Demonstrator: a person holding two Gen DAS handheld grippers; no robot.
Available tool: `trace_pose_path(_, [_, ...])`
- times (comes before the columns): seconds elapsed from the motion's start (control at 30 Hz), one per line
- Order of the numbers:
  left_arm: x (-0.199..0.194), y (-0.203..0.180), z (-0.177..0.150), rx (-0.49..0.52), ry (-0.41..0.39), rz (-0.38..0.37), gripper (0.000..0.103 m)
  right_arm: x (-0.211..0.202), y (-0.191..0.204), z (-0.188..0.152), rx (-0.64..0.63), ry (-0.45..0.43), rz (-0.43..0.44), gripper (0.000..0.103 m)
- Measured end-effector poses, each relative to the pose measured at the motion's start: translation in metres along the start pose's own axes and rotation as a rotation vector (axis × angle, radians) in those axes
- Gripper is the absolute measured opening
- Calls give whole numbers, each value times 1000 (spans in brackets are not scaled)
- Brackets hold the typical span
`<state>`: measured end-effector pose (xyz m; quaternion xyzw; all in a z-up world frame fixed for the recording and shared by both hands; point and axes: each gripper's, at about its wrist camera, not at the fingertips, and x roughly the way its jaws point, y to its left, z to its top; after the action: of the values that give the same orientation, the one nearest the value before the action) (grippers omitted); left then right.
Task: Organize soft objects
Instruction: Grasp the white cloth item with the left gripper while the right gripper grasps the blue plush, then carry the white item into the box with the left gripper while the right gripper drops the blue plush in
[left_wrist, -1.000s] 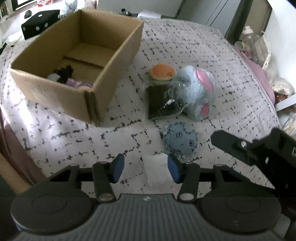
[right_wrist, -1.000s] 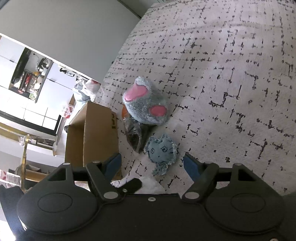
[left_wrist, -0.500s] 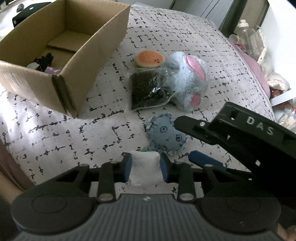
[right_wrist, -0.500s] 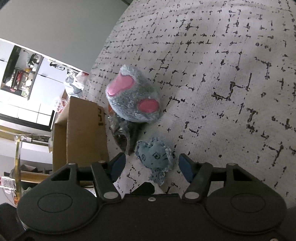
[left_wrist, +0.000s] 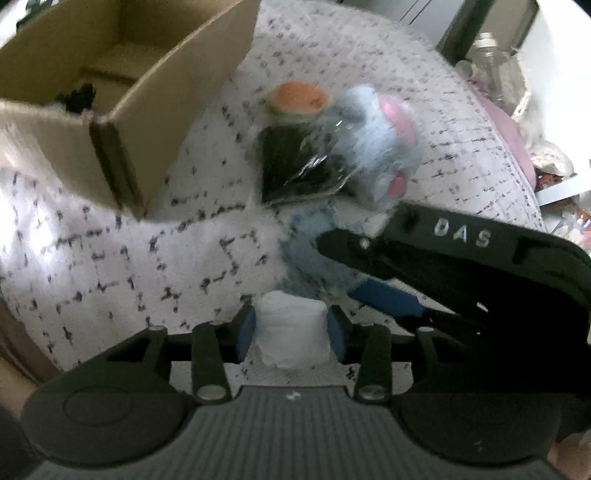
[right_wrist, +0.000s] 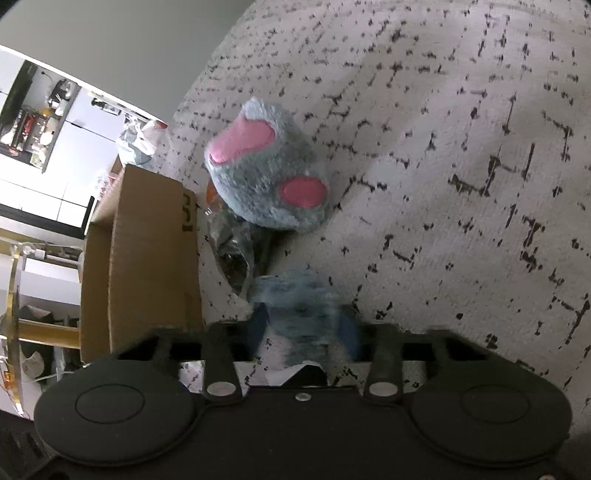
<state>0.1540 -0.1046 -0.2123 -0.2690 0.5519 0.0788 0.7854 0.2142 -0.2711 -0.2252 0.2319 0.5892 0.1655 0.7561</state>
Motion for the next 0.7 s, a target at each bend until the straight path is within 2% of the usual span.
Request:
trace_pose_path(0.1, [-3,2,-1,-2,-6,-13,40,-4,2,-2,-18,-21,-5,15])
trace_pose_path(0.2, [-11,4,-1,10,-36,5,40,-11,4,-6,-38,-44,2,10])
trace_pose_path(0.27, [-15,8,0,-8,-33,-5,40,-15,6,-9,-49,-62,5,8])
trace_pose_path(0.4, [-30,13,1,-5,-73,-15,40,-25,12,-14,-75,-101,-7,6])
trace_pose_path(0.43, [-32,14,2,-11,-77,-23,40,-27,13,-15,-83,-109,-19,2])
trace_pose_path(0.57, [-46,17,5,-19,-104,-42,40,-38,19,-23,-96,-154,-66,2])
trace_pose_path(0.7, [-59,18,7,7,-134,-44,40,-50,24,-32,-78,-202,-57,2])
